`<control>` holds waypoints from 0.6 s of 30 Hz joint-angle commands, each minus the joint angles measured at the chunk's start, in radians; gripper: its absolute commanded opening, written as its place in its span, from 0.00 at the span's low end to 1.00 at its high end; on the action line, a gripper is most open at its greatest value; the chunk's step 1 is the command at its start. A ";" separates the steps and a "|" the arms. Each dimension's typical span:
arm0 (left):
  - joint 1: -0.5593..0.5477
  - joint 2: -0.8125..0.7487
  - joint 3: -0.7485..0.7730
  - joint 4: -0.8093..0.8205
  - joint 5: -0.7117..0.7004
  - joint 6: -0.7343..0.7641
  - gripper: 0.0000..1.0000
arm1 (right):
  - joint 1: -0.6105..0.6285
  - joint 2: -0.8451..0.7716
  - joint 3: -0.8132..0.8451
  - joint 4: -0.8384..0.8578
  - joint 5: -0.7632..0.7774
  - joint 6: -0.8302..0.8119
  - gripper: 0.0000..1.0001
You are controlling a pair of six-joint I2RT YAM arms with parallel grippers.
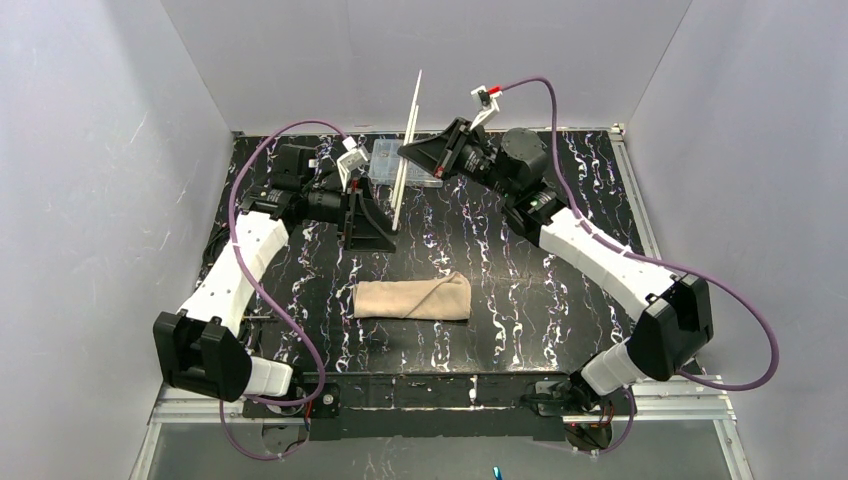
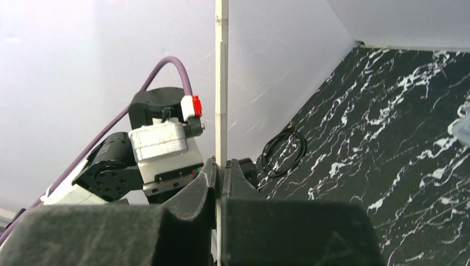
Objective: Fold the napkin into a case and place the utensils inside
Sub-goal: Pass from the right arm to the left
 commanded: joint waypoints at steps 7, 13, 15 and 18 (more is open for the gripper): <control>0.005 -0.006 -0.036 0.379 0.052 -0.347 0.99 | 0.061 -0.091 -0.104 0.152 0.057 0.062 0.01; 0.006 0.034 -0.020 0.403 0.086 -0.417 0.91 | 0.087 -0.078 -0.128 0.197 0.068 0.080 0.01; 0.006 0.048 -0.014 0.405 0.105 -0.431 0.83 | 0.095 -0.073 -0.127 0.198 0.074 0.073 0.01; 0.005 0.049 -0.009 0.405 0.115 -0.435 0.68 | 0.112 -0.068 -0.133 0.202 0.089 0.063 0.01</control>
